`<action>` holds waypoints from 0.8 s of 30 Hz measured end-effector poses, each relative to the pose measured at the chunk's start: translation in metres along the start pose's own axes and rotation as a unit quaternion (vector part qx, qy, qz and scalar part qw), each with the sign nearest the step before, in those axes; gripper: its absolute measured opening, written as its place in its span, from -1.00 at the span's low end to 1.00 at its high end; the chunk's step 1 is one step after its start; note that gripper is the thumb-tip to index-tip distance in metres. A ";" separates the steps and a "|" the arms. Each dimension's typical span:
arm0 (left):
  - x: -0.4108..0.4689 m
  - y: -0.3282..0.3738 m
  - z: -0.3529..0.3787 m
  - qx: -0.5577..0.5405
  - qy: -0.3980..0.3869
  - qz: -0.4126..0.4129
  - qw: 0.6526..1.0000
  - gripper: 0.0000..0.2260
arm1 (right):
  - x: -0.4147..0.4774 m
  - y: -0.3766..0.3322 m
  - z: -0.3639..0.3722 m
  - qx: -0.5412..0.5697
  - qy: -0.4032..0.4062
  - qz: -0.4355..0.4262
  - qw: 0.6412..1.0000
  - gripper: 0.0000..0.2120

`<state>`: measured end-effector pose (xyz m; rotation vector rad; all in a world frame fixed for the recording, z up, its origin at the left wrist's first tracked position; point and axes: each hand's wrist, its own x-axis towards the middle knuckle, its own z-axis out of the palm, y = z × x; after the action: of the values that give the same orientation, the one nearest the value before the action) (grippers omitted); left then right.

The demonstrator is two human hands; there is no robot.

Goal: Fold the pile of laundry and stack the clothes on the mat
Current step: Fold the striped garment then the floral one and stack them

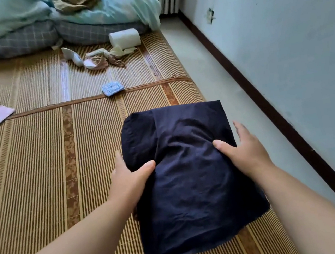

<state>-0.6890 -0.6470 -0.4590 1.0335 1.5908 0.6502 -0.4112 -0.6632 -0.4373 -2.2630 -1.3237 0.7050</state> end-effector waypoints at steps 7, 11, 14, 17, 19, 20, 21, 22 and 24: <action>-0.040 0.047 -0.001 0.194 0.035 0.078 0.977 -0.02 | -0.050 -0.052 -0.010 -0.145 0.010 -0.133 0.980 -0.10; -0.067 0.057 -0.001 0.298 -0.013 0.148 0.943 -0.06 | -0.078 -0.072 -0.012 -0.213 -0.022 -0.187 0.959 -0.11; -0.086 0.056 -0.016 0.365 -0.029 0.192 0.910 -0.12 | -0.099 -0.093 -0.010 -0.244 -0.032 -0.220 0.944 -0.12; -0.104 0.049 -0.055 0.399 -0.017 0.222 0.890 -0.18 | -0.123 -0.125 0.000 -0.257 -0.046 -0.259 0.930 -0.13; -0.118 0.043 -0.084 0.414 -0.018 0.226 0.881 -0.19 | -0.142 -0.145 0.009 -0.266 -0.051 -0.285 0.919 -0.13; -0.126 0.038 -0.109 0.416 -0.007 0.222 0.882 -0.19 | -0.155 -0.164 0.017 -0.269 -0.060 -0.302 0.912 -0.13; -0.132 0.037 -0.129 0.419 0.001 0.218 0.882 -0.19 | -0.165 -0.180 0.024 -0.274 -0.070 -0.313 0.907 -0.14; -0.140 0.032 -0.159 0.425 0.012 0.209 0.881 -0.20 | -0.179 -0.202 0.036 -0.279 -0.080 -0.329 0.899 -0.14; -0.154 0.024 -0.206 0.445 0.020 0.193 0.874 -0.21 | -0.205 -0.239 0.059 -0.288 -0.099 -0.366 0.879 -0.16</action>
<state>-0.8722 -0.7490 -0.3086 2.0640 1.7589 0.1486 -0.6932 -0.7291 -0.3000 -1.8195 -2.5527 0.2810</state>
